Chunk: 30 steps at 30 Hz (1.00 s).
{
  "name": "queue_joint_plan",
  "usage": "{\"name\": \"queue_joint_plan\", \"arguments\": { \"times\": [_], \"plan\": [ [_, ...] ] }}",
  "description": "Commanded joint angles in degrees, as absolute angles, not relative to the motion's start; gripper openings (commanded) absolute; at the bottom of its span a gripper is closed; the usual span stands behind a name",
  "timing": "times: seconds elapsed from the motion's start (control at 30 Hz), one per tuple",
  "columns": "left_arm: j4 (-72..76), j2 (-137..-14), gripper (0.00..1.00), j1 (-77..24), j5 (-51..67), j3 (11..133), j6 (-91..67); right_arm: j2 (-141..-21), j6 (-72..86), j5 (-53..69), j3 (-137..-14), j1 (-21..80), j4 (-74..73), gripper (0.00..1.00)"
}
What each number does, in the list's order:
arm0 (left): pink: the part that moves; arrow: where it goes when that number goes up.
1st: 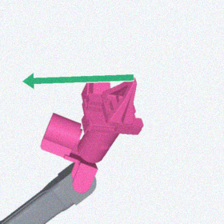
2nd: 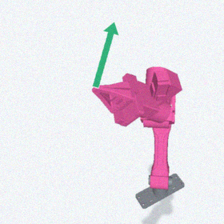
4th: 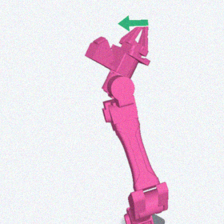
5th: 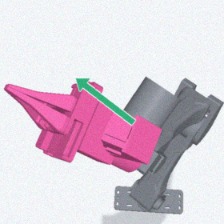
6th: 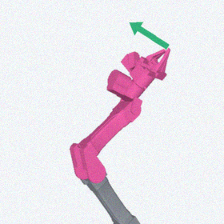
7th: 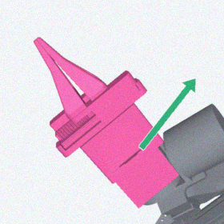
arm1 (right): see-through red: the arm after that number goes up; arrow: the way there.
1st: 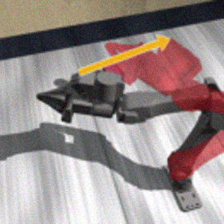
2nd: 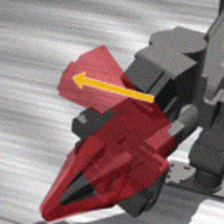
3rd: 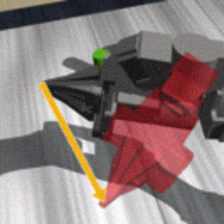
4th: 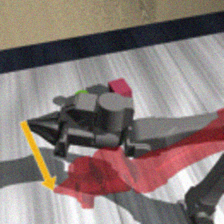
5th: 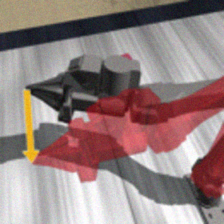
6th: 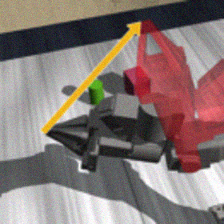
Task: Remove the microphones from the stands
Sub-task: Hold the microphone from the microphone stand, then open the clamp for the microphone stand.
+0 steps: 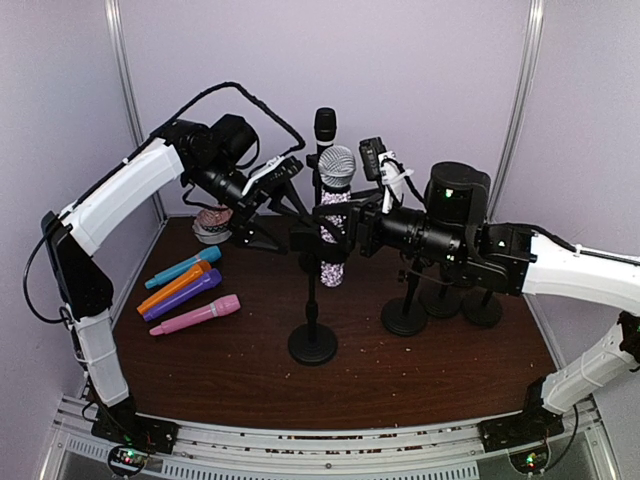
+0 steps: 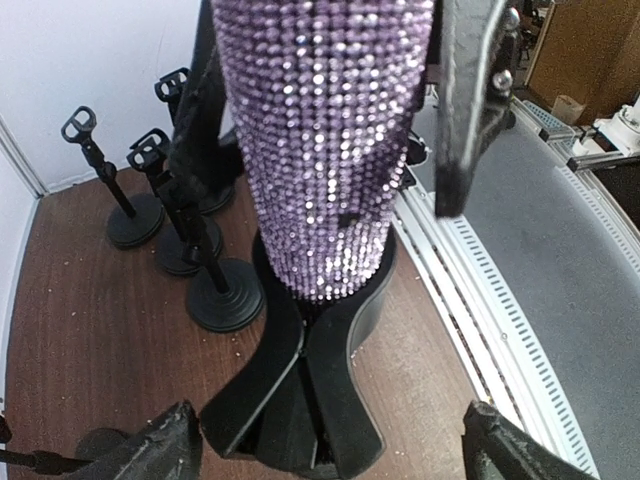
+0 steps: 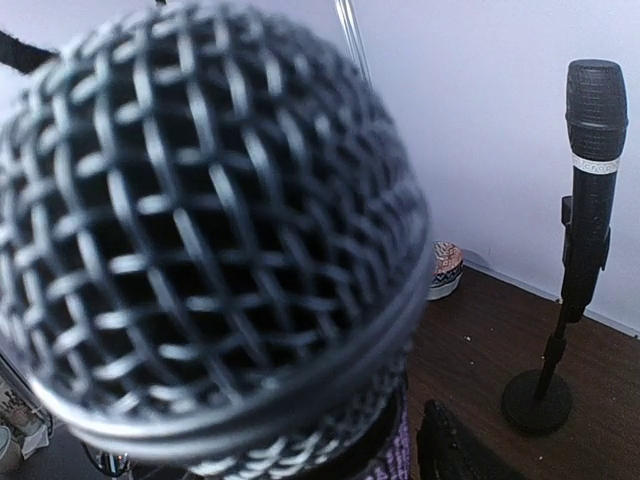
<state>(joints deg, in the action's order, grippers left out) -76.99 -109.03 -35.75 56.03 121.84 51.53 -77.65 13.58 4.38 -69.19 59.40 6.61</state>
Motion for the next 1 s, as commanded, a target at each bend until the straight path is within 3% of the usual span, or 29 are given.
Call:
{"name": "queue_joint_plan", "arguments": {
  "times": [0.0,0.23,0.5,0.77,0.97],
  "plan": [
    [-74.22,-110.16,0.89,-36.21,56.60,123.08,51.52,-78.31,13.80,5.11,-71.09,59.72,5.46,0.55],
    [-74.00,-110.74,0.70,-36.65,56.32,123.24,51.91,-77.95,13.71,4.76,-70.58,59.68,5.39,0.42],
    [-74.00,-110.74,0.66,-37.60,56.07,123.16,53.66,-78.28,13.82,5.46,-70.93,59.74,5.54,0.33],
    [-74.19,-110.65,0.31,-37.88,54.60,122.70,54.05,-77.73,13.09,5.82,-72.24,59.52,4.44,0.31],
    [-74.51,-110.57,0.22,-37.88,51.71,122.86,53.73,-74.86,11.78,5.73,-73.66,59.49,2.79,0.31]
  ]
}}
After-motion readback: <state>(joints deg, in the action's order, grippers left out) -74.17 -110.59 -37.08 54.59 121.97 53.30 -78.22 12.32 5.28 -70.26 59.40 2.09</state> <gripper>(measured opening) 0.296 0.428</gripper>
